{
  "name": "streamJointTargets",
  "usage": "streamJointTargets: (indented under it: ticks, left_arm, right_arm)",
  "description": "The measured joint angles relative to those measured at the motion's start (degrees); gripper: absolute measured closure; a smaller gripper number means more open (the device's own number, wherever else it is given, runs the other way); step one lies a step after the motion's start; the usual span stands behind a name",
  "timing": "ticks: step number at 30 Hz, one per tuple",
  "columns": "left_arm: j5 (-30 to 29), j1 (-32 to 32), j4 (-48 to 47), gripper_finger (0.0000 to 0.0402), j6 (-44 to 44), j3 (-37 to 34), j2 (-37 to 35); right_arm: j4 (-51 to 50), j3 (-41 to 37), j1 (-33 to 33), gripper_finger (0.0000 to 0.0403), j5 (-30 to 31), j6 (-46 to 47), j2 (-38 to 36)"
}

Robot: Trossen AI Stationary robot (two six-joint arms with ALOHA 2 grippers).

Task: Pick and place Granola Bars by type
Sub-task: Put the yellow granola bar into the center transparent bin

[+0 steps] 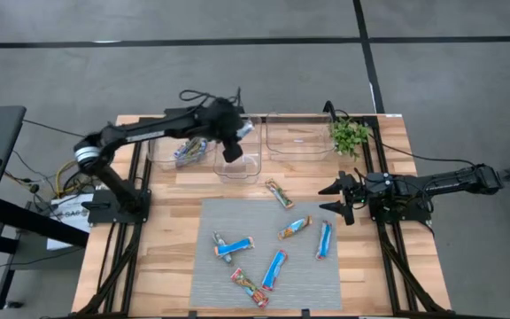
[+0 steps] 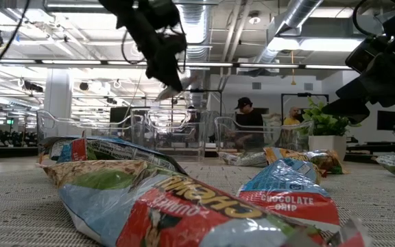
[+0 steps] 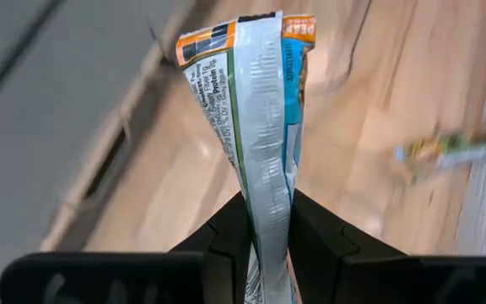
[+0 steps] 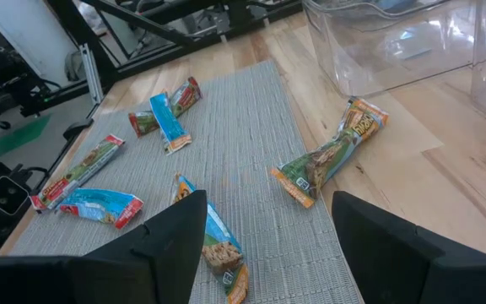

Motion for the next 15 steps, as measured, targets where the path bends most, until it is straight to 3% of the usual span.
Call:
streamJointTargets:
  ticks: [5,15]
  left_arm:
    - [-0.02,-0.16,-7.42,0.0338,0.61,3.97,5.21]
    - [0.07,0.22,-7.24,0.0334,-0.51,4.08,6.77]
  right_arm:
    - [0.0,0.0,0.0,0.0154,0.0,0.0,0.0]
    - [0.0,0.0,-0.01,0.0154,0.0,0.0,0.0]
